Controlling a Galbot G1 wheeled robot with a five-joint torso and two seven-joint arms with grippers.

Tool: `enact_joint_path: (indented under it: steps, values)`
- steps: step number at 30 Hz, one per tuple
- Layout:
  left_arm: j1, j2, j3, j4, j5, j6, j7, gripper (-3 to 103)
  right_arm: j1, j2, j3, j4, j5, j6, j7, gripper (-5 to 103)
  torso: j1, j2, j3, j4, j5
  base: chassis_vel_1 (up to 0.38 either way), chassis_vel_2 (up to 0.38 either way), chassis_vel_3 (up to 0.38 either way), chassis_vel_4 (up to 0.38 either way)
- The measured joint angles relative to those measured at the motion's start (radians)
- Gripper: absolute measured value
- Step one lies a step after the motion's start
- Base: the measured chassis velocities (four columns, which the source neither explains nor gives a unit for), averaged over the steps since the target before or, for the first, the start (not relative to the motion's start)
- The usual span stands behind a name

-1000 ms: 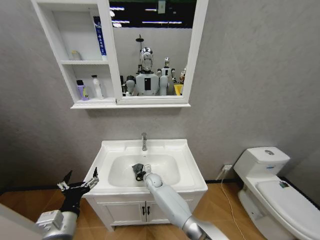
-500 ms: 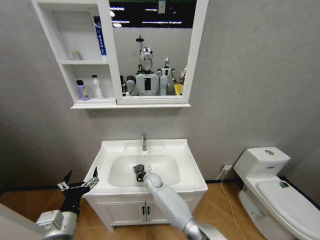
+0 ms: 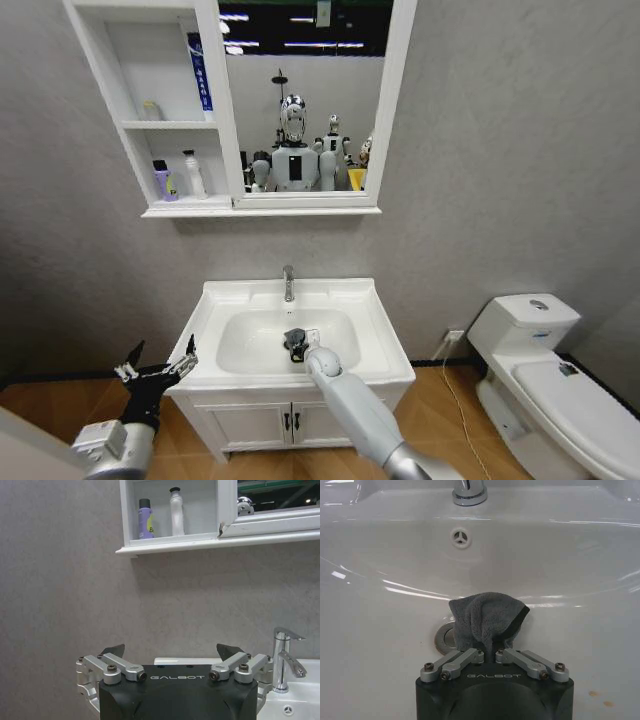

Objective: Move facial cleanser and shampoo from washbasin to cabinet, then wipe washbasin with towel.

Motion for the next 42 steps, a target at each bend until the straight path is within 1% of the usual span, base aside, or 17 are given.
enact_joint_path:
  steps: [5, 8, 9, 13, 15, 20, 26, 35, 42]
  values:
    - [0.0, 0.0, 0.0, 0.0, 0.0, 0.0, 0.0, 100, 0.001, -0.005, 0.0, 0.004, 0.003, 0.0, -0.005, 5, 0.0, 0.0, 0.0, -0.0001, -0.0001, 0.0, 0.0, 0.0, 0.0]
    - [0.0, 0.0, 0.0, 0.0, 0.0, 0.0, 0.0, 100, 0.013, 0.032, -0.011, -0.016, 0.005, 0.001, -0.02, 5, 0.0, 0.0, 0.0, 0.0, -0.0002, 0.0, 0.0, 0.0, 0.0]
    - [0.0, 0.0, 0.0, 0.0, 0.0, 0.0, 0.0, 100, 0.013, 0.032, -0.011, -0.016, 0.005, 0.001, -0.02, 5, 0.0, 0.0, 0.0, 0.0, -0.0002, 0.0, 0.0, 0.0, 0.0]
    - [0.0, 0.0, 0.0, 0.0, 0.0, 0.0, 0.0, 100, 0.025, 0.104, -0.02, -0.067, 0.016, 0.003, -0.029, 5, 0.0, 0.0, 0.0, 0.0003, -0.0001, 0.0, 0.0, 0.0, 0.0]
    - [0.0, 0.0, 0.0, 0.0, 0.0, 0.0, 0.0, 100, 0.027, 0.11, -0.024, -0.081, 0.017, 0.006, -0.036, 5, 0.0, 0.0, 0.0, 0.0004, -0.0002, 0.0, 0.0, 0.0, 0.0]
    - [0.0, 0.0, 0.0, 0.0, 0.0, 0.0, 0.0, 100, 0.039, 0.113, -0.034, -0.125, 0.015, 0.029, -0.062, 5, 0.0, 0.0, 0.0, 0.0, -0.0002, 0.0, 0.0, 0.0, 0.0]
    - [0.0, 0.0, 0.0, 0.0, 0.0, 0.0, 0.0, 100, 0.047, 0.114, -0.032, -0.14, 0.004, 0.033, -0.063, 5, 0.0, 0.0, 0.0, 0.0001, -0.0001, 0.0, 0.0, 0.0, 0.0]
    - [0.0, 0.0, 0.0, 0.0, 0.0, 0.0, 0.0, 100, 0.015, 0.105, -0.029, -0.039, -0.001, 0.027, -0.046, 5, 0.0, 0.0, 0.0, 0.0001, -0.0002, 0.0, 0.0, 0.0, 0.0]
    - [0.0, 0.0, 0.0, 0.0, 0.0, 0.0, 0.0, 100, 0.003, 0.089, -0.015, -0.017, -0.007, 0.017, -0.021, 5, 0.0, 0.0, 0.0, 0.0, -0.0001, 0.0, 0.0, 0.0, 0.0]
